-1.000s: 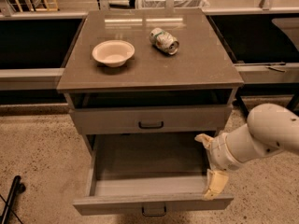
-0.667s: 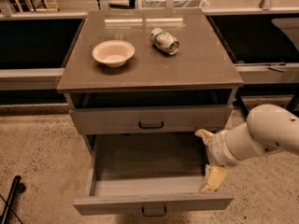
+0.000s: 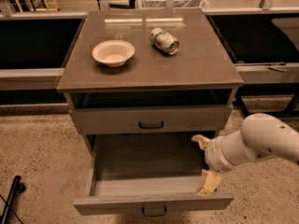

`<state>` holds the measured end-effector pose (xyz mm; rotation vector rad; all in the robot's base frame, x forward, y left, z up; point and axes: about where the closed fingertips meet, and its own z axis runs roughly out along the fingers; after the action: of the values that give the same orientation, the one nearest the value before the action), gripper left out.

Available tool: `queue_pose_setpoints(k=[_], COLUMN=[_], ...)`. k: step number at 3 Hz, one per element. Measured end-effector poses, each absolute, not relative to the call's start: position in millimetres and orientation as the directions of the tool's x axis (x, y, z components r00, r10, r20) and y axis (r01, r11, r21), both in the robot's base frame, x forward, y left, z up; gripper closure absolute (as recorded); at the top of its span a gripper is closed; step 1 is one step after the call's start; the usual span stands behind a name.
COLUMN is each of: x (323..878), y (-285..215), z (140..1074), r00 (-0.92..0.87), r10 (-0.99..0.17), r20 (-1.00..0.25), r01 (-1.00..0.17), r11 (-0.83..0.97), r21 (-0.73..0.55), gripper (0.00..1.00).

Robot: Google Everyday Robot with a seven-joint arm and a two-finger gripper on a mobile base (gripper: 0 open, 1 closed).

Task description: Close middle drawer

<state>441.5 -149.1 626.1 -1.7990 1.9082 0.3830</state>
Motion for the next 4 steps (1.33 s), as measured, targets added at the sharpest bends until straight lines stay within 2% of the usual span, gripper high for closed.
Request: queue_pose_setpoints(k=[1, 3, 4], x=[433, 387, 385], y=[-145, -164, -163], z=[581, 510, 509], r00=[-0.02, -0.062, -0.061], r10=[-0.883, -0.925, -0.925], r20=[-0.469, -0.374, -0.375], r01=[-0.986, -0.98, -0.98], r11=[0.095, 0.127, 0.126], r21=[-0.136, -0.151, -0.151], gripper=[0.18, 0.65, 0.96])
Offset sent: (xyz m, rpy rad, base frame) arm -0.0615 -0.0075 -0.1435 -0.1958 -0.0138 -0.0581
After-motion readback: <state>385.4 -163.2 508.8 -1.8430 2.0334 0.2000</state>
